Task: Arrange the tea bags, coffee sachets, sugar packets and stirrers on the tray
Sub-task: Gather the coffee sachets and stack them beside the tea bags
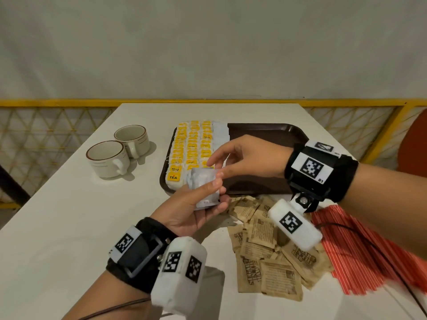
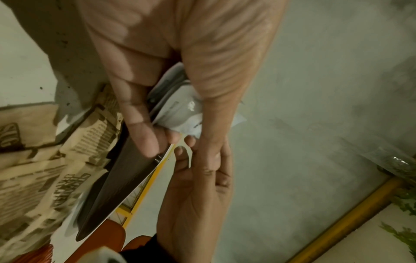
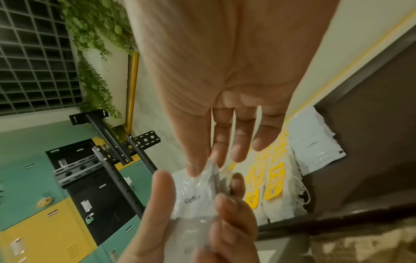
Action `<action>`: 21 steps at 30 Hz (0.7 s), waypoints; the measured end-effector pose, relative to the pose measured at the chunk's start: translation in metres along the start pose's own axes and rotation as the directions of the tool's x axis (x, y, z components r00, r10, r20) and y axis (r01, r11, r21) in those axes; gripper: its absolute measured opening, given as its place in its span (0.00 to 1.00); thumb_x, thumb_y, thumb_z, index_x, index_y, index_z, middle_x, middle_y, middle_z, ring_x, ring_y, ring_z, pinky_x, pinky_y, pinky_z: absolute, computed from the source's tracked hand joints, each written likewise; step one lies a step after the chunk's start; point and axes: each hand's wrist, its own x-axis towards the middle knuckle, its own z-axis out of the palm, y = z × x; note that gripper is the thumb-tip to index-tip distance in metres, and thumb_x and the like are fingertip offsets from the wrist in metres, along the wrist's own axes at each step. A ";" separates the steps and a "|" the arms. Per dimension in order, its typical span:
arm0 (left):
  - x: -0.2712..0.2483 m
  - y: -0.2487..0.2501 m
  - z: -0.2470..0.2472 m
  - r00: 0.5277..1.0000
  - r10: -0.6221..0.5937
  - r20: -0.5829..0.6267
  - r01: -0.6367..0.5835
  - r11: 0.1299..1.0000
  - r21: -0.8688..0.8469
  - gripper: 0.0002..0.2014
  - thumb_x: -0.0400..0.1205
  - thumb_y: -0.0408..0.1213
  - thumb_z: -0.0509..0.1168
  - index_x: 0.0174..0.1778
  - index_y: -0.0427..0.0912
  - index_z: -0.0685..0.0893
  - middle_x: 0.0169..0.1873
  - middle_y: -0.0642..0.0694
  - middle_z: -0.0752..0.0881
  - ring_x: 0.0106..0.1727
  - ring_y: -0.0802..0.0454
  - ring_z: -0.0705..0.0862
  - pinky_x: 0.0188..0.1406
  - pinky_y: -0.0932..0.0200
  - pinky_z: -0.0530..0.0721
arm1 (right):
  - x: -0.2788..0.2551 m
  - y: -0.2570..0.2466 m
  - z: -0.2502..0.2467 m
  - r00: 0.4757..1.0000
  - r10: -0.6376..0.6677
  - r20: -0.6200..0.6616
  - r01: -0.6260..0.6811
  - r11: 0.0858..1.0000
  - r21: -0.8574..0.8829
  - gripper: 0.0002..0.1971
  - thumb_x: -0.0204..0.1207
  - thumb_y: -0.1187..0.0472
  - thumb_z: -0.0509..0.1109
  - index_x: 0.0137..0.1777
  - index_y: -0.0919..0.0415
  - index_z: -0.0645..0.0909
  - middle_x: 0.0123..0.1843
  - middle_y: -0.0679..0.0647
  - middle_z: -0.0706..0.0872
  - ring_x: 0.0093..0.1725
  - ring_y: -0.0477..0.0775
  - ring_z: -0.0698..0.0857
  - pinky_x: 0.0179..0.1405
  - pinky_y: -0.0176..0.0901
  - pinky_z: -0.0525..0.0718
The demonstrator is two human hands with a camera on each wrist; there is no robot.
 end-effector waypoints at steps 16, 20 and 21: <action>0.036 0.041 0.015 0.997 0.017 0.069 -0.032 0.973 0.226 0.51 0.44 0.64 0.80 0.62 0.40 0.82 0.47 0.36 0.89 0.43 0.45 0.91 0.32 0.58 0.89 | -0.004 -0.002 -0.005 0.971 0.117 -0.207 -0.019 0.907 0.422 0.09 0.75 0.71 0.71 0.54 0.63 0.80 0.54 0.68 0.85 0.52 0.65 0.86 0.57 0.56 0.84; 0.046 0.055 0.013 0.995 0.094 -0.029 -0.082 0.956 0.280 0.31 0.66 0.54 0.71 0.61 0.39 0.80 0.42 0.43 0.82 0.42 0.43 0.90 0.32 0.57 0.88 | 0.000 0.003 -0.016 0.938 0.179 -0.297 0.094 0.693 0.715 0.06 0.80 0.72 0.65 0.51 0.61 0.76 0.50 0.60 0.84 0.48 0.58 0.87 0.55 0.54 0.87; 0.050 0.059 0.011 0.992 0.112 -0.050 -0.091 0.944 0.317 0.25 0.69 0.51 0.71 0.57 0.40 0.80 0.39 0.44 0.80 0.40 0.44 0.90 0.31 0.57 0.88 | 0.001 0.005 -0.019 0.926 0.209 -0.315 0.112 0.643 0.757 0.06 0.80 0.72 0.64 0.51 0.61 0.76 0.50 0.61 0.84 0.47 0.58 0.88 0.52 0.54 0.88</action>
